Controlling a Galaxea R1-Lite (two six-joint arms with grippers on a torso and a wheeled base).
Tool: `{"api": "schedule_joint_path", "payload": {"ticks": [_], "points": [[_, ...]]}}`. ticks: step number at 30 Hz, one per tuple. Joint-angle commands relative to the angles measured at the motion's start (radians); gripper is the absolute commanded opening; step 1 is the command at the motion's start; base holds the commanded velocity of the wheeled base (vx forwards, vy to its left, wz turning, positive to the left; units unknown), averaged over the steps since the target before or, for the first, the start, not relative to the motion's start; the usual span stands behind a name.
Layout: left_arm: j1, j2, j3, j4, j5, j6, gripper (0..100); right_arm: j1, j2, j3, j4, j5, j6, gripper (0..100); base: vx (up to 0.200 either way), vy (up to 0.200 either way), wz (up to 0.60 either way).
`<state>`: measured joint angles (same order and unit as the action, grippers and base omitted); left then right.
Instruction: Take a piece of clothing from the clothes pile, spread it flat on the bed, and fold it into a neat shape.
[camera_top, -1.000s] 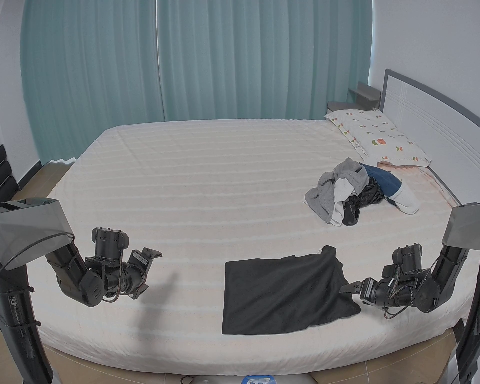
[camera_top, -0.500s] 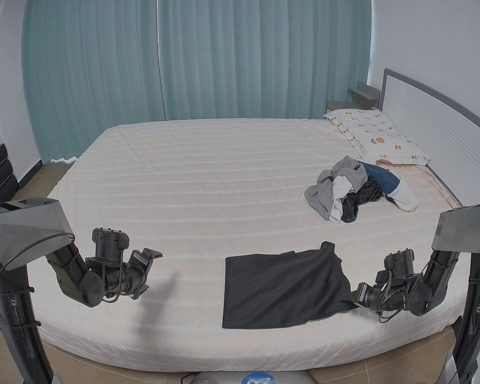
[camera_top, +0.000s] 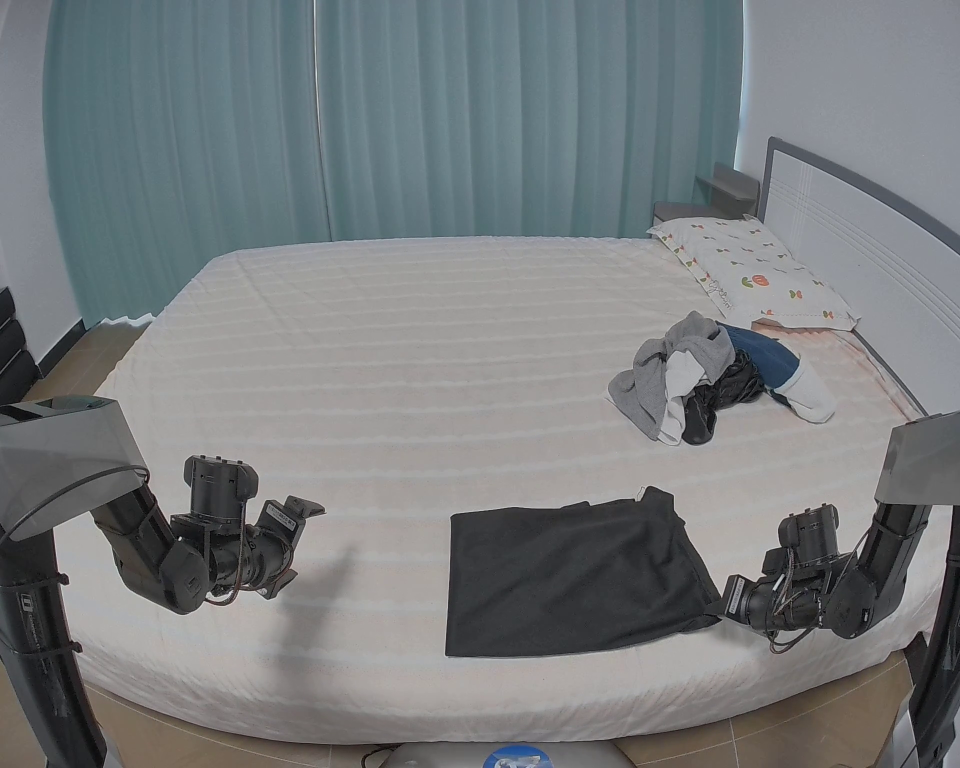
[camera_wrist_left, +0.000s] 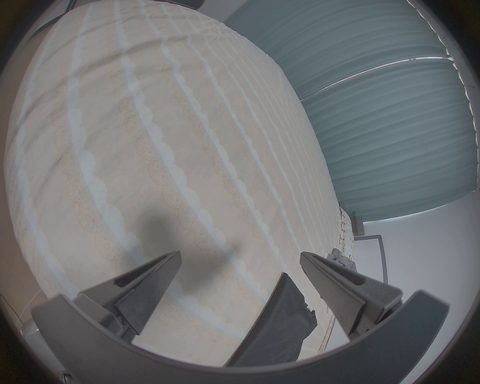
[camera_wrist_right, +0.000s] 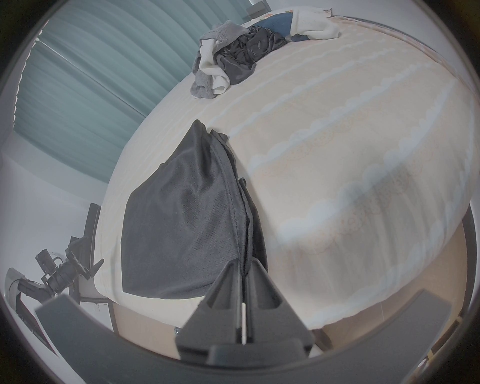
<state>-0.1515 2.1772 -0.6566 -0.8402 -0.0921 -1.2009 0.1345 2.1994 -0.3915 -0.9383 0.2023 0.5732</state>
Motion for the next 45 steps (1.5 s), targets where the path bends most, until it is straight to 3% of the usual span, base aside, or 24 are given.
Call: {"api": "schedule_joint_path", "payload": {"ticks": [1,15,24,25,29,34,35,38,45], "points": [[0.000,-0.001,0.000,0.000,0.000,0.000,100,-0.007,-0.007,0.017,0.001,0.000,-0.027,0,0.000,0.000,0.00],[0.000,-0.001,0.000,0.000,0.000,0.000,100,-0.021,-0.007,0.065,-0.008,-0.021,-0.115,0,0.000,0.000,0.00],[0.000,-0.001,0.000,0.000,0.000,0.000,100,-0.030,-0.003,0.054,-0.014,-0.034,-0.121,0,0.000,0.000,0.00],[0.000,-0.001,0.000,0.000,0.000,0.000,100,-0.030,-0.006,0.052,-0.016,-0.034,-0.115,100,0.000,0.000,0.00],[-0.002,-0.008,0.002,0.001,-0.003,-0.002,100,-0.045,-0.046,0.051,-0.065,-0.018,-0.087,100,0.000,0.000,0.00],[-0.005,-0.027,0.003,0.004,-0.014,-0.014,100,-0.067,-0.056,0.045,-0.162,0.032,0.017,100,0.000,0.000,0.00],[-0.043,-0.062,0.014,0.012,-0.024,-0.023,100,-0.067,-0.056,0.045,-0.218,0.040,0.074,100,0.000,0.000,0.00],[-0.100,-0.063,0.023,0.012,-0.028,-0.057,100,-0.065,-0.056,0.048,-0.295,0.040,0.137,100,0.000,0.000,0.00],[-0.152,-0.057,0.025,0.012,-0.026,-0.101,100,-0.065,-0.024,0.037,-0.376,0.042,0.206,100,0.000,-0.143,0.00]]}}
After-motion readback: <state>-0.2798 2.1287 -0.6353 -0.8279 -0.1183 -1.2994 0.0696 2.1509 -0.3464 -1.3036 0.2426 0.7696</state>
